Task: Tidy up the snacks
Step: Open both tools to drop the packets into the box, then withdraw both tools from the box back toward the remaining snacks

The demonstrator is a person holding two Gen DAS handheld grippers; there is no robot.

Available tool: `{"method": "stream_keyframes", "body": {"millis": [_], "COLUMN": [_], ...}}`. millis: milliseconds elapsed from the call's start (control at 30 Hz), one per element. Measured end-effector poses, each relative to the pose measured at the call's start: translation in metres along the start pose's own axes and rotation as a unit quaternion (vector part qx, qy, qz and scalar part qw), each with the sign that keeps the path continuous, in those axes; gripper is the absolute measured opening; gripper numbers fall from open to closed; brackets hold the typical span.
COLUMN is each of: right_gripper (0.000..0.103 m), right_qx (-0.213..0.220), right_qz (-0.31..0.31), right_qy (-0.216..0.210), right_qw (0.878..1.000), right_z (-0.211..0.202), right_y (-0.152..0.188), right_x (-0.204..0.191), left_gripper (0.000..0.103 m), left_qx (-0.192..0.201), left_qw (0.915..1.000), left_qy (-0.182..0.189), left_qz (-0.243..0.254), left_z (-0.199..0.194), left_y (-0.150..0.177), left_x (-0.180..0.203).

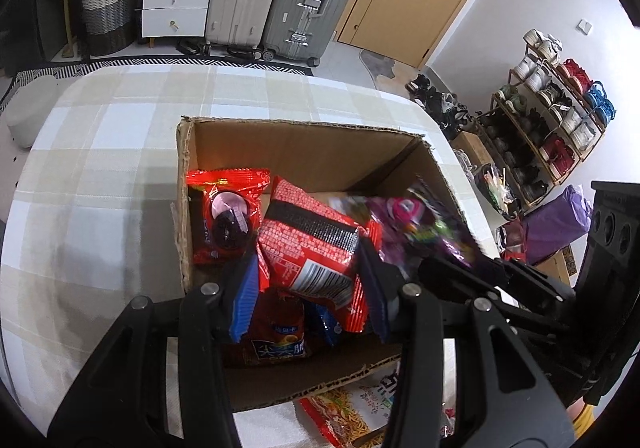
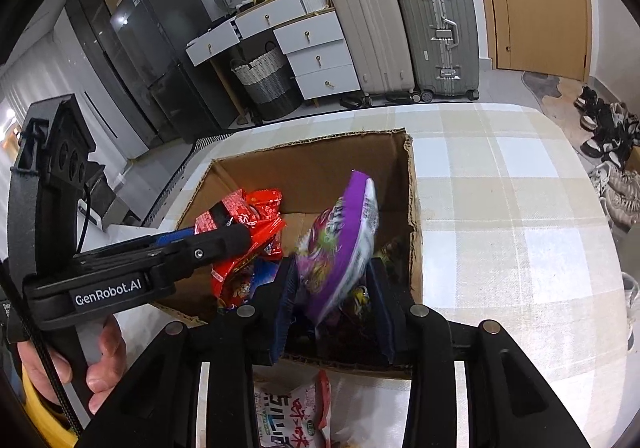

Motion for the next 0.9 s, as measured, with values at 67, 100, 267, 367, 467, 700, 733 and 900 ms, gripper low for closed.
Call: {"method": "stream_keyframes", "body": {"millis": [67,100,267,367,467,700,733,900], "right_gripper": [0.037,0.037,0.037,0.037,0.037,0.042,0.042,0.043], "right_qx": [0.002,0.004,0.012,0.018,0.027,0.059,0.066,0.081], "right_qz": [0.0,-0.001,0.002,0.005,0.008,0.026,0.029,0.025], "right_qy": [0.001,0.004,0.005,0.006,0.006,0.001,-0.001,0.001], "right_qw": [1.0,1.0,1.0,1.0,1.0,0.998,0.997,0.996], "right_z": [-0.001,-0.002,-0.008,-0.017,-0.028,-0.065,-0.073,-0.103], "right_y": [0.0,0.0,-0.001,-0.001,-0.002,0.003,0.005,0.015], "right_x": [0.0,0.0,0.001,-0.001,0.0,0.0,-0.001,-0.006], "left_gripper": [0.043,0.043,0.054,0.066,0.076,0.079,0.079,0.082], "left_qx": [0.0,0.0,-0.001,0.004,0.013,0.028,0.03,0.056], "left_qw": [1.0,1.0,1.0,1.0,0.9999,0.9993,0.999,0.9979], "left_qy": [0.001,0.002,-0.001,-0.004,-0.006,-0.016,-0.028,-0.032], "left_qz": [-0.002,-0.003,-0.001,-0.001,-0.004,-0.019,-0.019,0.0], "left_z": [-0.002,-0.002,-0.008,-0.015,-0.025,-0.059,-0.065,-0.106], "left_y": [0.001,0.001,0.004,0.005,0.006,0.013,0.015,0.032], "left_x": [-0.002,-0.002,-0.002,-0.001,-0.001,-0.003,-0.003,0.009]}}
Point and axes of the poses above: each gripper's, at about its wrist camera, not at the fingertips, and z roughly the way its jaws point, x to its right, y to its underside, the point moved 7 cm from there along z, roughly the way its jaws point, and after that the axes turned 3 degrees about -y, right-handed, at the moved point
